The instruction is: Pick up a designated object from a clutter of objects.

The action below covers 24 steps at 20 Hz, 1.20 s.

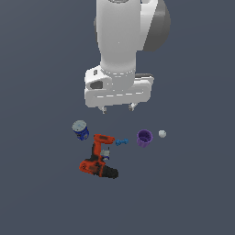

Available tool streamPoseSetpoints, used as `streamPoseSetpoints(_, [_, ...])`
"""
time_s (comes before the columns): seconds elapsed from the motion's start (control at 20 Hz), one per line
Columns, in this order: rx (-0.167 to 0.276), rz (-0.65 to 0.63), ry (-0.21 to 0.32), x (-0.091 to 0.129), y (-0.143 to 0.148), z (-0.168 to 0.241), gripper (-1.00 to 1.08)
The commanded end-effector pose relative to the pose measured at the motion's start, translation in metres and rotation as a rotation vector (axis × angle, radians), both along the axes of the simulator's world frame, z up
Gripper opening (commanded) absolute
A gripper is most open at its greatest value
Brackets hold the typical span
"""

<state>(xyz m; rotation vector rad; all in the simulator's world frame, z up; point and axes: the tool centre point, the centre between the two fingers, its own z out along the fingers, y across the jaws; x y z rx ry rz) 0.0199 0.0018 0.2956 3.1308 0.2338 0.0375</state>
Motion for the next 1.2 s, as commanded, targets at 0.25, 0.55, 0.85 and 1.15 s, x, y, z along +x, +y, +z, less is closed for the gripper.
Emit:
streamPoseSetpoints(0.25, [-0.027,0.156,-0.036,0.028,-0.009,-0.030,1.08])
streamPoseSetpoints(0.55, [-0.055,0.320,-0.071,0.054,-0.017,-0.062,1.08])
streamPoseSetpoints(0.85, [-0.083,0.486,-0.104,0.077,-0.024,-0.097,1.08])
streamPoseSetpoints(1.15, [-0.112,0.652,-0.136,0.097,-0.030,-0.132,1.08])
